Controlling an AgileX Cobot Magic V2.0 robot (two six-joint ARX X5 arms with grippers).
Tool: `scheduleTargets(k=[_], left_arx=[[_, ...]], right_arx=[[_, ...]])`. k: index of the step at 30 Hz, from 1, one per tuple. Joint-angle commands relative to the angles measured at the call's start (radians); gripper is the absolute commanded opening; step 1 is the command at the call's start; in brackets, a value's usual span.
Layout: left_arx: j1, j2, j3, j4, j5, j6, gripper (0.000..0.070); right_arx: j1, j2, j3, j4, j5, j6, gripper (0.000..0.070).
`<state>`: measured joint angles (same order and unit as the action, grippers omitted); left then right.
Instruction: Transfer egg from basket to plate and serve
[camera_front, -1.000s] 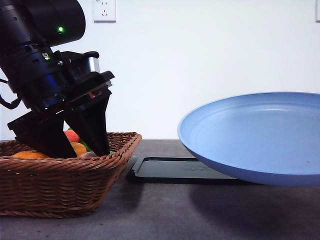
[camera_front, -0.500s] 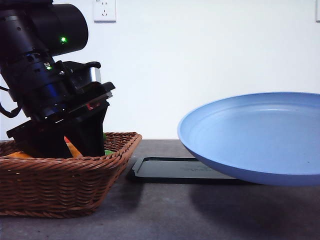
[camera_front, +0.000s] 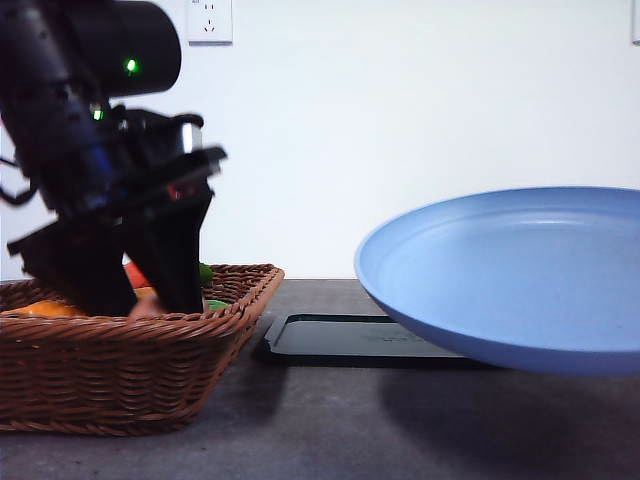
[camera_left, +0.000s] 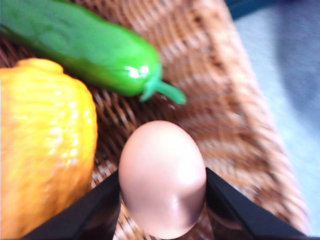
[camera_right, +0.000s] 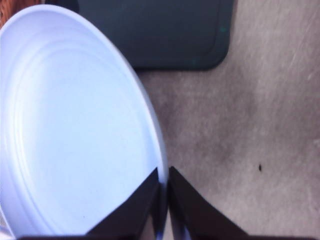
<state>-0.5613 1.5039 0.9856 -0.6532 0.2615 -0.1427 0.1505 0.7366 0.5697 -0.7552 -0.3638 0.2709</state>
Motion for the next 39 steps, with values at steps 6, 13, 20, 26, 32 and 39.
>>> scheduleTargets(k=[6, 13, 20, 26, 32, 39], left_arx=[[-0.043, -0.025, 0.192, -0.037, 0.177, 0.025, 0.0234], [-0.203, -0.024, 0.242, 0.072, 0.186, 0.024, 0.0236], [-0.398, 0.028, 0.242, 0.110, -0.061, 0.118, 0.0236], [-0.470, 0.116, 0.242, 0.143, -0.145, 0.132, 0.0236], [-0.482, 0.197, 0.242, 0.162, -0.150, 0.131, 0.0241], [-0.482, 0.217, 0.242, 0.163, -0.150, 0.129, 0.0285]], right_arx=[[0.005, 0.100, 0.021, 0.003, -0.102, 0.024, 0.0000], [0.005, 0.205, 0.021, 0.060, -0.196, 0.016, 0.0000], [0.005, 0.244, 0.021, 0.089, -0.211, 0.013, 0.0000], [0.005, 0.243, 0.021, 0.096, -0.213, 0.012, 0.0000], [0.005, 0.243, 0.021, 0.096, -0.213, 0.010, 0.0000], [0.005, 0.244, 0.021, 0.095, -0.214, 0.010, 0.0000]])
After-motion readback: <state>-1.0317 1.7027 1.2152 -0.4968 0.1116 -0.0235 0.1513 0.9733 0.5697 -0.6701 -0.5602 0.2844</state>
